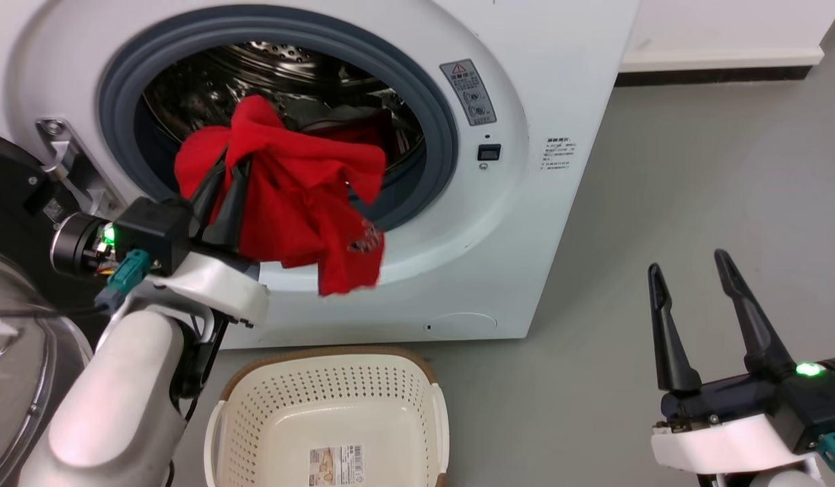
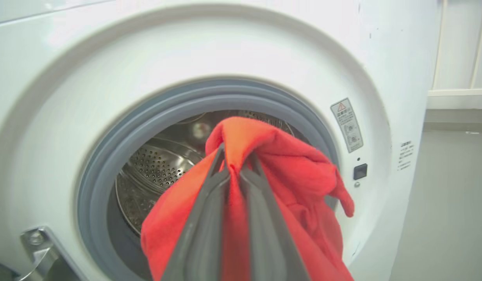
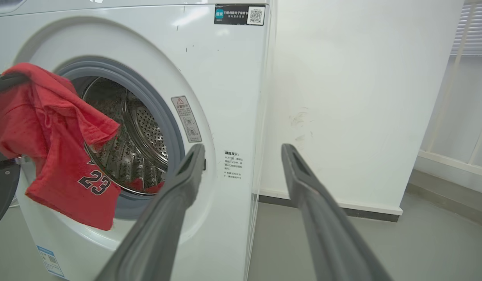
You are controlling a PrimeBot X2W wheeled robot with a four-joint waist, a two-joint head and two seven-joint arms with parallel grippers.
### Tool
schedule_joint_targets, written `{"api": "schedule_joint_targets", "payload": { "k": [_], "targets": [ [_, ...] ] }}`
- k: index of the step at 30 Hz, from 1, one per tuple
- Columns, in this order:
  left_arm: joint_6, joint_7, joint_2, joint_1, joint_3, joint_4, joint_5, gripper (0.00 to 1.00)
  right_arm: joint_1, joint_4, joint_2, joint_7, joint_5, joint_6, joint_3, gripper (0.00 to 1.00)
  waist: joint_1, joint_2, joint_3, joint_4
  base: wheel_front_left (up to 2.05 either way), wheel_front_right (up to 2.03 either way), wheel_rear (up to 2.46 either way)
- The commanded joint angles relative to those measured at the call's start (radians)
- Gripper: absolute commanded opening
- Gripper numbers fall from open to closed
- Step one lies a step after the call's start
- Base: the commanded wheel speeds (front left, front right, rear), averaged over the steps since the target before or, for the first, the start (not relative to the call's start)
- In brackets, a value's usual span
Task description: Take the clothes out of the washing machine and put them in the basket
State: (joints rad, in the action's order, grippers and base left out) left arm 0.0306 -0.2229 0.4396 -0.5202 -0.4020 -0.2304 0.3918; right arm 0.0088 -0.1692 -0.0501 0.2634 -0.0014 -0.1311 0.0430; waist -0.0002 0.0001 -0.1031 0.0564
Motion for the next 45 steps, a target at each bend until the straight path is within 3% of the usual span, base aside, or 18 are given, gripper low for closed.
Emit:
{"api": "schedule_joint_targets", "payload": {
  "k": [1,11,21,32,36,45],
  "targets": [
    [0.009,0.007,0.01,0.023,0.002,0.034,-0.004,0.0,0.014,0.003,0.0,0.002,-0.006,0.001,0.003,1.0,0.0002,-0.0001,0.012,-0.003,0.0,0.0,0.0],
    [0.07,0.078,0.057,0.149,-0.003,0.268,-0.009,0.0,0.035,0.01,0.0,0.002,0.0,0.001,0.008,1.0,0.0002,-0.0001,0.038,-0.012,0.0,0.0,0.0],
    [0.09,0.078,0.023,0.262,-0.047,0.278,0.02,0.0,0.012,0.001,0.0,0.002,-0.01,0.001,0.005,1.0,0.0002,-0.0001,-0.006,-0.021,0.0,0.0,0.0],
    [0.037,0.017,-0.043,0.299,-0.1,0.077,0.061,0.0,-0.06,-0.016,0.0,0.002,-0.023,0.001,-0.003,1.0,0.0002,-0.0001,-0.155,-0.021,0.0,0.0,0.0],
    [0.004,-0.014,-0.09,0.246,-0.101,-0.072,0.078,0.0,-0.124,-0.032,0.0,0.002,-0.03,0.001,-0.001,1.0,0.0002,-0.0001,-0.272,-0.008,0.0,0.0,0.0],
    [-0.061,-0.039,-0.139,0.109,-0.096,-0.355,0.066,0.0,-0.212,-0.054,0.0,0.002,-0.016,0.001,-0.005,1.0,0.0002,-0.0001,-0.45,0.032,0.0,0.0,0.0]
  ]
}}
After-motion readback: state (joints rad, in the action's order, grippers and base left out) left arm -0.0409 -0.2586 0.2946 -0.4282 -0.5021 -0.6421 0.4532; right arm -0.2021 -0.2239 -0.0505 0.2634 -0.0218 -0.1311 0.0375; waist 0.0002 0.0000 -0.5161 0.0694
